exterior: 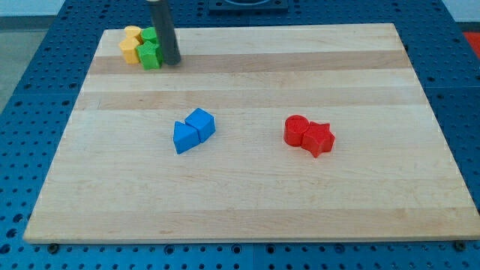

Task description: Separate blue triangle from the blue cube

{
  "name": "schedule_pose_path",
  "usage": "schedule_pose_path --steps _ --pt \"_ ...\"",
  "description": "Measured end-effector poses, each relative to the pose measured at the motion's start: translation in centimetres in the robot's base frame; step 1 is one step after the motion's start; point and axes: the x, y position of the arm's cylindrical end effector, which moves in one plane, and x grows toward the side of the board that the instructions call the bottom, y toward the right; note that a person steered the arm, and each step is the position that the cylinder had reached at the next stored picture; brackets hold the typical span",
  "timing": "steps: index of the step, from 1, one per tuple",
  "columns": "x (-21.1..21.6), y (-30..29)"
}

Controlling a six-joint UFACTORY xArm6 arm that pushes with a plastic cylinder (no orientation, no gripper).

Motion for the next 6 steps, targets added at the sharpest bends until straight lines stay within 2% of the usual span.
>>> schedule_pose_path --steps 1,4,6 --pt "4.2 2.2" --pt "11.6 1.4" --pt "16.0 -3.7"
